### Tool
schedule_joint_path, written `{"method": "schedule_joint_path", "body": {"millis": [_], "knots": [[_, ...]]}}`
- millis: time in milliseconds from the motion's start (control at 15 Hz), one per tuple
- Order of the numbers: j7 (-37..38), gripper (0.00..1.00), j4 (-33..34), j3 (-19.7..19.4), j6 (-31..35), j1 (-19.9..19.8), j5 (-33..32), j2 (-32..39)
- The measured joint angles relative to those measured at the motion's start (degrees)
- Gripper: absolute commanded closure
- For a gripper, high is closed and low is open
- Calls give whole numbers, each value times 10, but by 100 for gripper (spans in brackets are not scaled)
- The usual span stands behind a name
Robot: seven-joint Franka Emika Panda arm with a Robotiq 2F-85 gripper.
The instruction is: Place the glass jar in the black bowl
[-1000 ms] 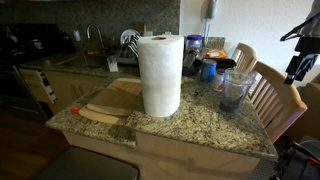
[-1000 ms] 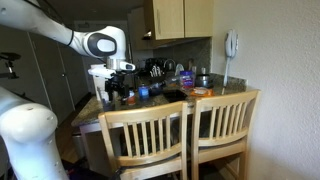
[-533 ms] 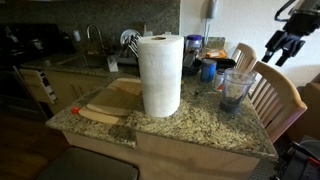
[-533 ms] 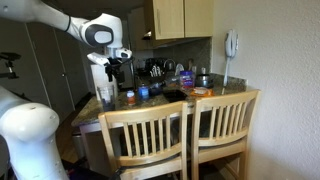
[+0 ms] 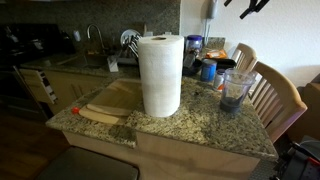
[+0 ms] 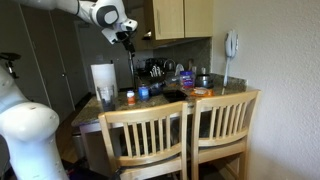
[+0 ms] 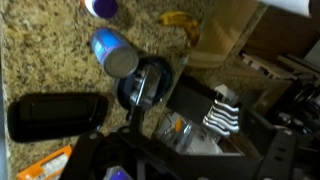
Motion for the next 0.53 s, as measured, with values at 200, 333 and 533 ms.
{"method": "schedule_joint_path", "body": {"millis": [200, 333, 533], "knots": [[52, 0, 70, 1, 33, -20, -44, 47], [51, 0, 67, 1, 33, -19, -44, 47], [43, 0, 67, 3, 22, -16, -43, 46]]}}
